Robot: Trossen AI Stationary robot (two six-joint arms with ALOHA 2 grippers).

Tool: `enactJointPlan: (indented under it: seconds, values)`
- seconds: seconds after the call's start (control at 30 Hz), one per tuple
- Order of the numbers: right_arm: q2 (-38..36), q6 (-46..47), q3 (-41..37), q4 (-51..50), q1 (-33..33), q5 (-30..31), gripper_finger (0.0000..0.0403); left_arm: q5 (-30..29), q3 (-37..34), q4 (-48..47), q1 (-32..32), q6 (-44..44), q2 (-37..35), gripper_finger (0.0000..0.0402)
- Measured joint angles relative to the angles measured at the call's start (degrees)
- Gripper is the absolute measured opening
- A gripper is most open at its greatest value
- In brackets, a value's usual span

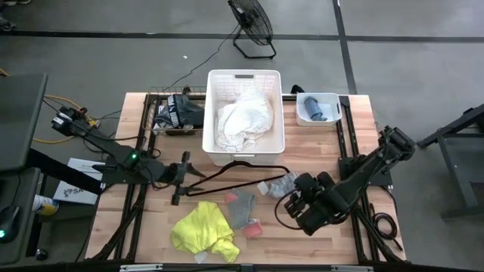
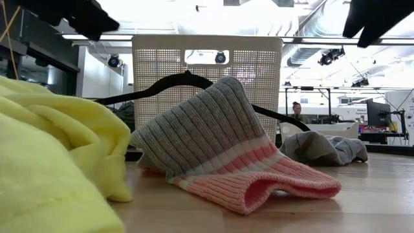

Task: Pick & Place Cloths
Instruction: Put the striped gray sock into the small white bin

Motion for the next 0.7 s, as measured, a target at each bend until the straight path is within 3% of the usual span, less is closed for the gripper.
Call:
enactJointPlan:
  seconds: [0.3,0.7]
  values:
    - [-3.77,-0.16,-10.92,8.91,-1.45,0.33,0.0220,0.97,-5.78,0.48,0.02,0.45,-9.72,0.0200]
    - [-3.79,5.51,-19.48,14.36,-7.48,-6.02,0.0220,0.21,-13.50,1.94,0.02,-1.04,-24.80,0.0200]
